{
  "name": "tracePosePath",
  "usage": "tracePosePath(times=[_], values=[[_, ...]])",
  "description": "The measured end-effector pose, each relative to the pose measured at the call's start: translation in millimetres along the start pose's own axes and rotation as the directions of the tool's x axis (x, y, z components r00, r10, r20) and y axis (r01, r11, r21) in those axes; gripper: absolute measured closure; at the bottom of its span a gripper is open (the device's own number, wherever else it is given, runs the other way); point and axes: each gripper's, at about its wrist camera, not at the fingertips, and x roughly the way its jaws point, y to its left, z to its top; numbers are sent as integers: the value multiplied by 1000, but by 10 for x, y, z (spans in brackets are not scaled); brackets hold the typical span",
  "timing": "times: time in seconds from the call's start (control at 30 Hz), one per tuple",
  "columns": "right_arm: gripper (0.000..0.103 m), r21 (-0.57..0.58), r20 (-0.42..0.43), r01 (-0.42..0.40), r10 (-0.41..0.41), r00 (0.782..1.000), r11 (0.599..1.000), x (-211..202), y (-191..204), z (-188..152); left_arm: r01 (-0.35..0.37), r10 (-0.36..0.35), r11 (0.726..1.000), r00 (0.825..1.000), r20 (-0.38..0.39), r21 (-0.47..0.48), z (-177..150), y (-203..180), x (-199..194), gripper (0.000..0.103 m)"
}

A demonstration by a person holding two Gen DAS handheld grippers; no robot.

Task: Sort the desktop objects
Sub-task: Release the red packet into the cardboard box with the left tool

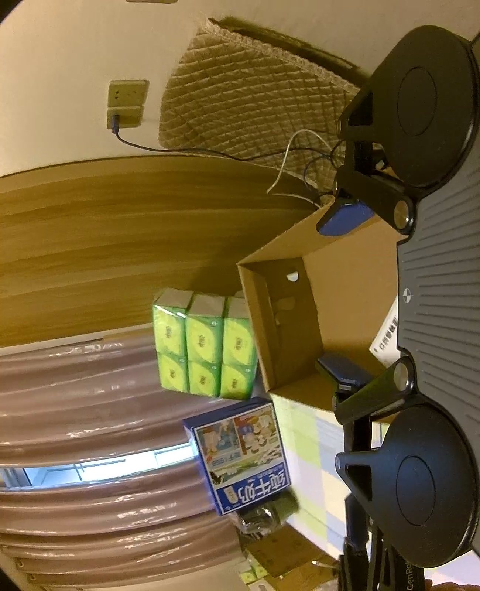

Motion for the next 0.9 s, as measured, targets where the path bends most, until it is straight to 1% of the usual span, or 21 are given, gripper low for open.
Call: tracePosePath(times=[0.07,0.23,0.3,0.37,0.43,0.47,0.6,0.63,0.67,0.77,0.9], values=[[29,-9,8,-7,7,1000,1000,-80,82,26,-18,18,1000,1000,-1,-9,-33,87,-100,61],[25,-37,41,-45,47,998,998,-293,386,83,-76,76,997,997,-2,-16,-141,347,-437,60],[22,-46,50,-65,67,996,997,-362,526,99,-101,101,995,995,2,-13,-160,457,-580,57],[19,-54,59,-89,92,994,995,-436,669,98,-127,127,992,992,8,-12,-184,561,-735,51],[16,-60,67,-117,121,990,991,-506,818,94,-153,153,988,988,13,-18,-216,707,-897,48],[14,-62,69,-130,134,989,990,-531,886,85,-169,169,985,986,12,-21,-234,778,-971,46],[8,-86,64,-178,184,981,980,-580,1170,37,-229,229,973,973,0,-36,-352,1083,-1241,43],[7,-95,59,-189,195,979,977,-580,1243,23,-245,245,969,970,-4,-43,-393,1167,-1306,41],[6,-103,54,-198,205,977,975,-575,1298,5,-258,258,965,966,-7,-48,-431,1240,-1357,36],[4,-125,41,-222,228,973,967,-537,1479,-34,-295,296,952,955,-11,-81,-558,1473,-1524,27],[2,-141,17,-244,249,968,959,-452,1658,-99,-337,337,934,941,-24,-121,-734,1735,-1685,23]])
